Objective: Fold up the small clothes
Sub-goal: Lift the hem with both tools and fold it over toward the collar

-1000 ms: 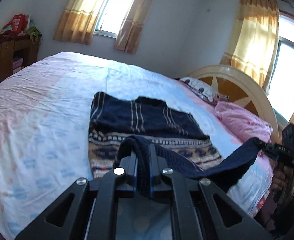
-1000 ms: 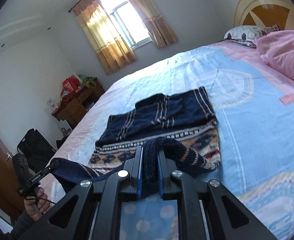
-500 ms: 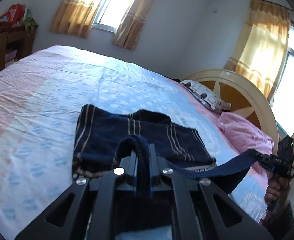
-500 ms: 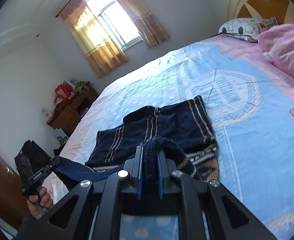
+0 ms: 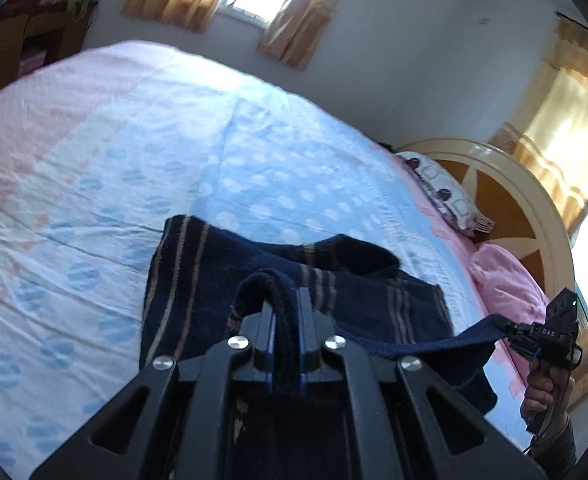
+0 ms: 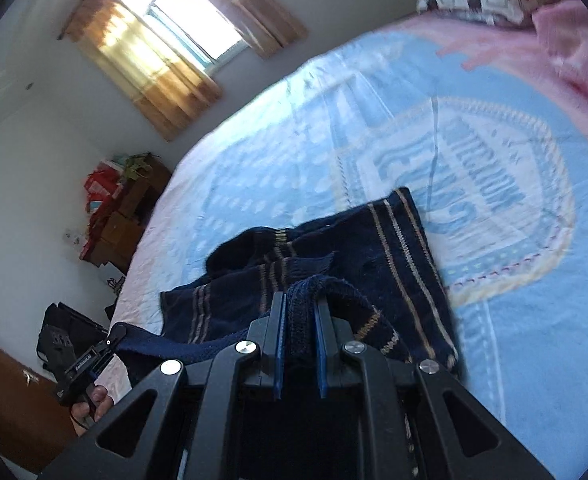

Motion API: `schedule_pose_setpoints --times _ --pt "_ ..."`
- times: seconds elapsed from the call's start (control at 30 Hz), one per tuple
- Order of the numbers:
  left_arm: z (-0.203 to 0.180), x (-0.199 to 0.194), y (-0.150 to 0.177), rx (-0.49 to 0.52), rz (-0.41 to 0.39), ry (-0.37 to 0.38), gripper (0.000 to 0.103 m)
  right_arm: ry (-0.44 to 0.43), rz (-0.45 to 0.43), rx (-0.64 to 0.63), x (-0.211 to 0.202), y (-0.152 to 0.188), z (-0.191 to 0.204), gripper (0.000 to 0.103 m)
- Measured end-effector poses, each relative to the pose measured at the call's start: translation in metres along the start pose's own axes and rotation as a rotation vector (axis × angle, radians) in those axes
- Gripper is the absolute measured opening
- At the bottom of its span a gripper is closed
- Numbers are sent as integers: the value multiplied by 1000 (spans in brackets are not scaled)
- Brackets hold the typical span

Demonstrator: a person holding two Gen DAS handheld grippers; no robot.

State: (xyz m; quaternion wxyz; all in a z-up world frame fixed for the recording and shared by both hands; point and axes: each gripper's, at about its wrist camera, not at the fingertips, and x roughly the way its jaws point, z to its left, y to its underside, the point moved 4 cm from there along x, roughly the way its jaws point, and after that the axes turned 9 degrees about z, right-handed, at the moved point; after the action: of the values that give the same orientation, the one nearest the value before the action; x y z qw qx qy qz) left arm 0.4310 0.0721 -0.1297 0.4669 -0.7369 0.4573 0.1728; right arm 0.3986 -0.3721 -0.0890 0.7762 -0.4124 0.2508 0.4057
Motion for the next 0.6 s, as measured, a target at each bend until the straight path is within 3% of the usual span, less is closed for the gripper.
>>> schedule_pose_setpoints --times 0.17,0.27,0.3,0.33,0.37,0.47,0.6 --pt "22 40 -21 -95 57 -18 9 -22 62 120 47 -37 -28 12" --pt "32 50 -31 -146 67 -75 21 -48 22 215 68 -65 -50 15" --pt "39 50 -34 -188 73 -106 35 -38 19 240 74 -72 -57 28" --pt "44 48 -35 -210 71 -104 48 -15 13 259 76 -75 -63 53" --pt "49 44 -36 -227 58 -98 53 -2 6 272 77 -76 -67 61" --pt "58 24 -30 -216 16 -124 62 -10 -11 233 74 -67 -72 62" --pt "53 16 -22 -110 40 -151 65 108 26 43 70 -45 -63 62"
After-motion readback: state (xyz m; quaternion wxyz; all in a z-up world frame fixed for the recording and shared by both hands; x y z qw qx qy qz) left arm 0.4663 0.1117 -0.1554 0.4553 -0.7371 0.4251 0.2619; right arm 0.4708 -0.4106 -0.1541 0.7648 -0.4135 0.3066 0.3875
